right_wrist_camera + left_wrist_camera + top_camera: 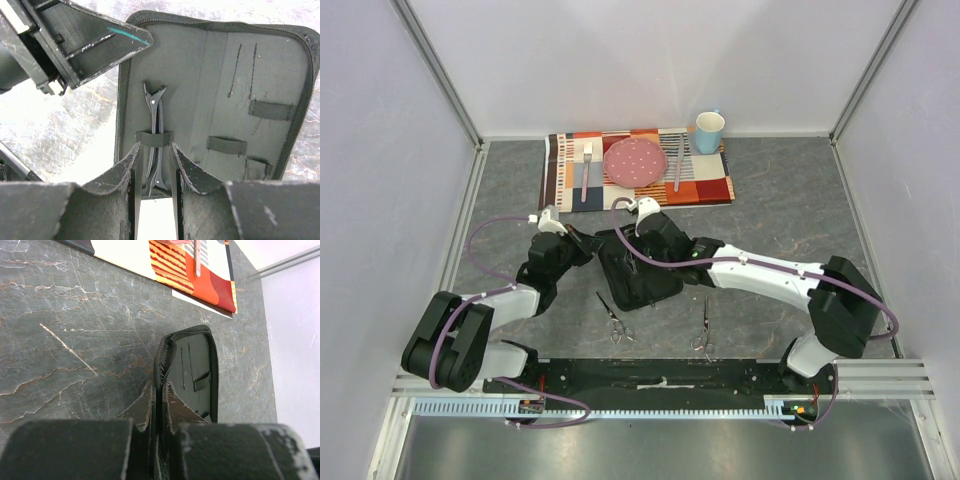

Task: Sort the hair-cutting tools

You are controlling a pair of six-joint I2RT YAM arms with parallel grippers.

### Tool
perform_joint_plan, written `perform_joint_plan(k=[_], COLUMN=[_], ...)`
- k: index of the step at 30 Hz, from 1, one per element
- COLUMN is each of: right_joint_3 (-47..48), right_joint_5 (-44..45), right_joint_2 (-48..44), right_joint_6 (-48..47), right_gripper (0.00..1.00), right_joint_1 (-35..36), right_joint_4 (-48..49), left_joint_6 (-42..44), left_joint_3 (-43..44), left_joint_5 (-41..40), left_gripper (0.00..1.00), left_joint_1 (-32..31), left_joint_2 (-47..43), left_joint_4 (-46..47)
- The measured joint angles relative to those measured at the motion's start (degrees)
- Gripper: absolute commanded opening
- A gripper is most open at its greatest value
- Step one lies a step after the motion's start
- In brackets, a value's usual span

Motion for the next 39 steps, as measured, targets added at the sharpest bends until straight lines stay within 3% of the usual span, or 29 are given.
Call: perform_joint_plan(k=[4, 10, 39], right_joint_3=[-2.7, -6.3, -10.4], right_joint_5=[0.3, 0.4, -1.9], right_joint_2=[-2.5, -2.6, 2.6], right_joint_6=[0.4, 1.2, 5.6], right_gripper=[0.31, 0.0, 0.0], right_joint_1=[0.7, 2.7, 5.9], right_joint_4=[0.0, -1.5, 2.4], left_joint_6=[0.0, 0.1, 0.5], left_joint_3=[0.0, 0.4, 1.5], left_joint_5=[0.2, 0.2, 0.3], left_gripper=[0.02, 0.02, 0.02], left_joint_1=[0.0, 0.0, 0.0], left_joint_2=[0.0, -0.6, -1.3], left_joint_4=[-0.1, -1.4, -3.1])
